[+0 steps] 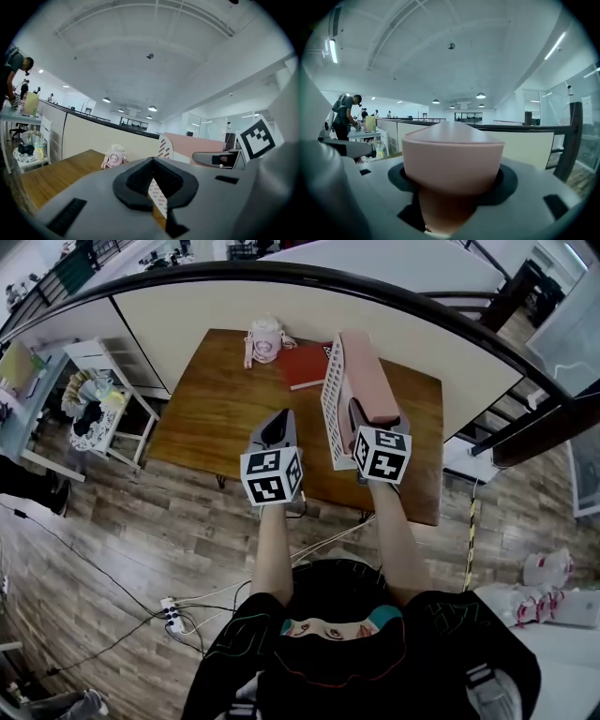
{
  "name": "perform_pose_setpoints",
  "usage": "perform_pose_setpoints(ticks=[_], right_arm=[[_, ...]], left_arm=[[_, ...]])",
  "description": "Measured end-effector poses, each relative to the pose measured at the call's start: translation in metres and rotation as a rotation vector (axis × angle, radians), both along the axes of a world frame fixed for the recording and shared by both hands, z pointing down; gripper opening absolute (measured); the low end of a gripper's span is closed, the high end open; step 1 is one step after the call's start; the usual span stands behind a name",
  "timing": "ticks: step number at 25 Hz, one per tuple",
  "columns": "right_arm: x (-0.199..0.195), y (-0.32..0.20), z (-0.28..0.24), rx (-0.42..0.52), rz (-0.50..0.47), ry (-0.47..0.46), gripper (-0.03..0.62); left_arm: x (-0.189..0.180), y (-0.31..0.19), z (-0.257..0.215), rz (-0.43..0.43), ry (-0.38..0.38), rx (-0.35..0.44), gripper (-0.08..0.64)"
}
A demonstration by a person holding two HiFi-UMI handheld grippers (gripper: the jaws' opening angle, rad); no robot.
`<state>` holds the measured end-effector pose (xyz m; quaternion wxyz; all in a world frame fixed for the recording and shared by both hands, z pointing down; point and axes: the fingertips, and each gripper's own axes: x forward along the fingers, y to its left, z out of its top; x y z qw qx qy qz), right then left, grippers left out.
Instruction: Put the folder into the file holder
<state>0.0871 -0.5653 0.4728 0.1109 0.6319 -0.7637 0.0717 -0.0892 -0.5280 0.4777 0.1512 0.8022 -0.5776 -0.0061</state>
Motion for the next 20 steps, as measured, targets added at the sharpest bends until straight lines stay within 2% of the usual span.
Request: perform_pose_setpoints(ticks=[8, 13, 16, 20], right_arm=[[0.002, 0.026, -0.057, 0.153, -0.061, -0.008, 0.299], [0.006, 0.052, -0.104, 0.282, -0.100, -0.094, 0.293], [-0.001, 0.062, -0.126, 0.340, -0.131, -0.113, 0.228], [-0.011, 0.073, -0.128, 0.340, -0.151, -0.146, 0.087]], left_arm=[[0.010, 0.009, -0.015, 0.021, 0.024, 0.028, 0.000], [0.016, 0.019, -0.018, 0.030, 0.017, 0.030, 0.000], [0.009, 0.025, -0.018, 0.016, 0.016, 0.027, 0.000], [-0.006, 0.033, -0.028, -0.017, 0.003, 0.047, 0.000]])
